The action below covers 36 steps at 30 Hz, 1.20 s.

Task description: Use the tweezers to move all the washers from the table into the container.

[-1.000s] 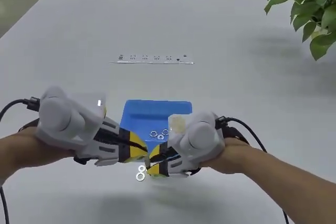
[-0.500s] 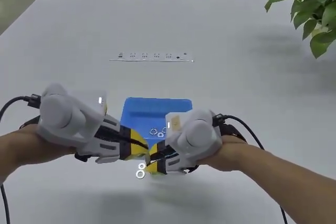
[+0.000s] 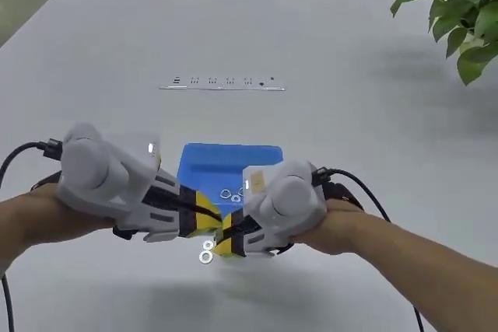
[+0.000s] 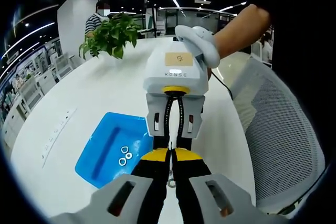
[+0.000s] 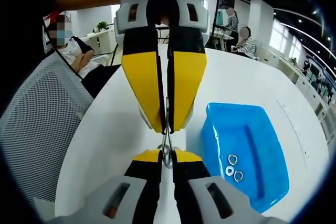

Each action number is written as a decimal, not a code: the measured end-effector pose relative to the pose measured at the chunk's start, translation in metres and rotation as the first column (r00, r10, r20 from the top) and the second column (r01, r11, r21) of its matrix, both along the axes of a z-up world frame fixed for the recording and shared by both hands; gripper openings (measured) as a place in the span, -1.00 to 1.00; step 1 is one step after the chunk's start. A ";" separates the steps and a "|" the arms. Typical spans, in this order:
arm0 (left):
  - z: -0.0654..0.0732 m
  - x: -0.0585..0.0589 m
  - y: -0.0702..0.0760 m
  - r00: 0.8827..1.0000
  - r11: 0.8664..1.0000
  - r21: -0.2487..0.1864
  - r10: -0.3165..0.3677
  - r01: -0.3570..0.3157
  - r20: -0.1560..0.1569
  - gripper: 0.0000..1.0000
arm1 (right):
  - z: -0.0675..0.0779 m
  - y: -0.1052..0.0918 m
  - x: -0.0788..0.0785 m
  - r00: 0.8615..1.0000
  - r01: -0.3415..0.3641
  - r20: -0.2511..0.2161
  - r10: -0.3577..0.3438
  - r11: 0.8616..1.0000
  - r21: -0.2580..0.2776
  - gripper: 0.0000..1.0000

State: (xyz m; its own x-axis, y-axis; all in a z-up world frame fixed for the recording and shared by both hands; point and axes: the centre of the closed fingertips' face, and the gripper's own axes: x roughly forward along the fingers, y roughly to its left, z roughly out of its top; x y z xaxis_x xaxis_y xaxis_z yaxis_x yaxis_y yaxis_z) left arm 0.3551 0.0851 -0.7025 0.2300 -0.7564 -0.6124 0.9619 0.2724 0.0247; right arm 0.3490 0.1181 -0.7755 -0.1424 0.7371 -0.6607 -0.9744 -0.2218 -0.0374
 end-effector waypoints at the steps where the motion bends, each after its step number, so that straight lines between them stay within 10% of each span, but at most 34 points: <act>1: 0.000 0.000 0.000 1.000 1.000 0.001 0.001 -0.001 0.000 -0.88 | 0.000 0.000 0.000 1.000 0.001 0.000 -0.001 1.000 -0.001 -0.83; 15: 0.004 0.000 0.002 1.000 0.999 -0.024 0.028 -0.029 -0.011 -0.70 | 0.006 0.000 0.000 1.000 0.008 -0.004 -0.008 1.000 0.005 -0.83; 36: 0.010 0.001 0.015 0.986 0.980 -0.112 0.158 -0.163 -0.055 0.22 | 0.036 0.002 0.006 1.000 -0.012 0.014 0.012 1.000 0.028 -0.82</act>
State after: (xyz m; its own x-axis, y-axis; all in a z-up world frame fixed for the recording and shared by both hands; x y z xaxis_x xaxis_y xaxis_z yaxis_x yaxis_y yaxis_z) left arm 0.3561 0.0999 -0.6923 0.3283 -0.7780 -0.5356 0.9047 0.4220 -0.0585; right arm 0.3548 0.1199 -0.7397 -0.1420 0.7537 -0.6417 -0.9710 -0.2320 -0.0576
